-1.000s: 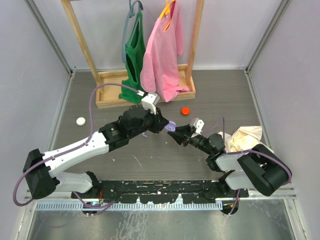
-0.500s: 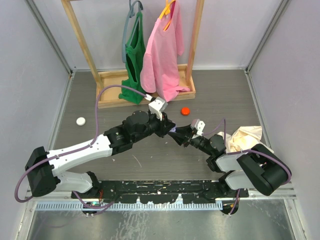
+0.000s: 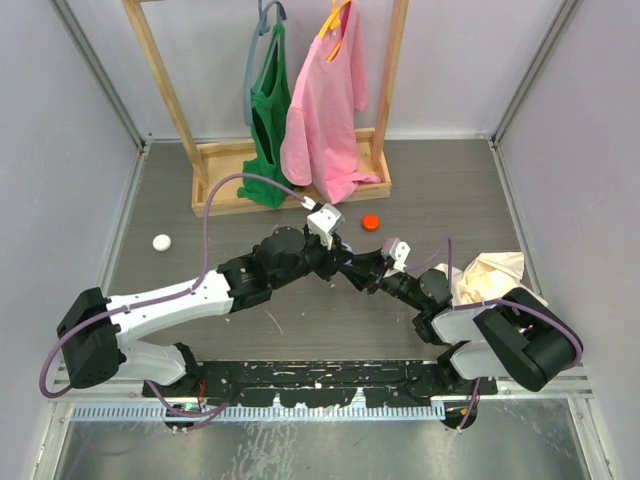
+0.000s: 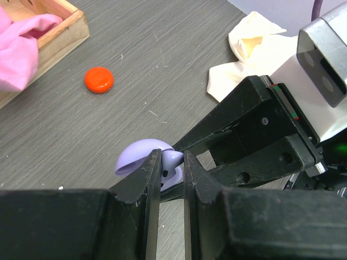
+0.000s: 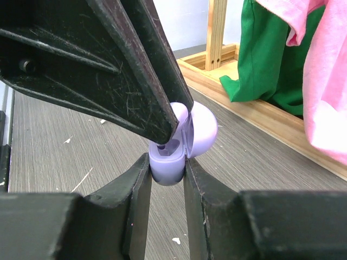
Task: Insert the wireless bluetooth earbuds into the charging case
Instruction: Place the earbud in the charging case.
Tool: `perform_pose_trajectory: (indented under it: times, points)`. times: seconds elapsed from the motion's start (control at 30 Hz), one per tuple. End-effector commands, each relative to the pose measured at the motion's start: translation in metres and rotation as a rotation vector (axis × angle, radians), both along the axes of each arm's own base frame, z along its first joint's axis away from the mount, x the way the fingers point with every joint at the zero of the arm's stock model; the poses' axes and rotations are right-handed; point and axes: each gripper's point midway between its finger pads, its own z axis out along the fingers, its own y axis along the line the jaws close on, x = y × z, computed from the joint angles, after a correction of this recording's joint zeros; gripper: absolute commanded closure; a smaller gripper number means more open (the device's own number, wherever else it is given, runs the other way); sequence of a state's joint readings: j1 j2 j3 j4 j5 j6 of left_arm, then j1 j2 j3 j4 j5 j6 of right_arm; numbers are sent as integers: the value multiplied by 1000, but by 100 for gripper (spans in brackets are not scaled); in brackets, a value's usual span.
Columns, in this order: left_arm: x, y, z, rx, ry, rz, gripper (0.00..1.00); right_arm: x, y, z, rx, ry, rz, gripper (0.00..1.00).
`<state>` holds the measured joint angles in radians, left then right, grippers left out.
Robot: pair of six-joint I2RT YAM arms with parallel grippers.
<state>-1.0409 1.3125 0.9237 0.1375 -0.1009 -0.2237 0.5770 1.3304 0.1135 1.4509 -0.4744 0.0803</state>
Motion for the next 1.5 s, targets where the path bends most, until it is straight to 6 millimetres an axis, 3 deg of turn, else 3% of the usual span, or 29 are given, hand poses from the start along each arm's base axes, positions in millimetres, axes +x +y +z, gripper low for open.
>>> perform_pose_trajectory:
  times: [0.0, 0.5, 1.07, 1.1, 1.23, 1.47]
  points:
    - [4, -4, 22, -56, -78, 0, 83, -6, -2, 30, 58, -122, 5, 99]
    - [1, -1, 12, -35, -77, -5, 81, -6, -1, 29, 56, -123, 8, 99]
    - [-1, 2, 17, -40, -57, 4, 58, -5, -1, 29, 55, -120, 7, 99]
    - [-3, 7, 30, -67, -69, 9, 57, -6, -1, 28, 55, -119, 7, 99]
    - [-2, 18, 35, -70, -54, 54, 53, -4, -1, 28, 55, -115, 2, 99]
    - [1, 51, 18, 5, 24, 194, 46, -1, -3, 27, 56, -107, -23, 99]
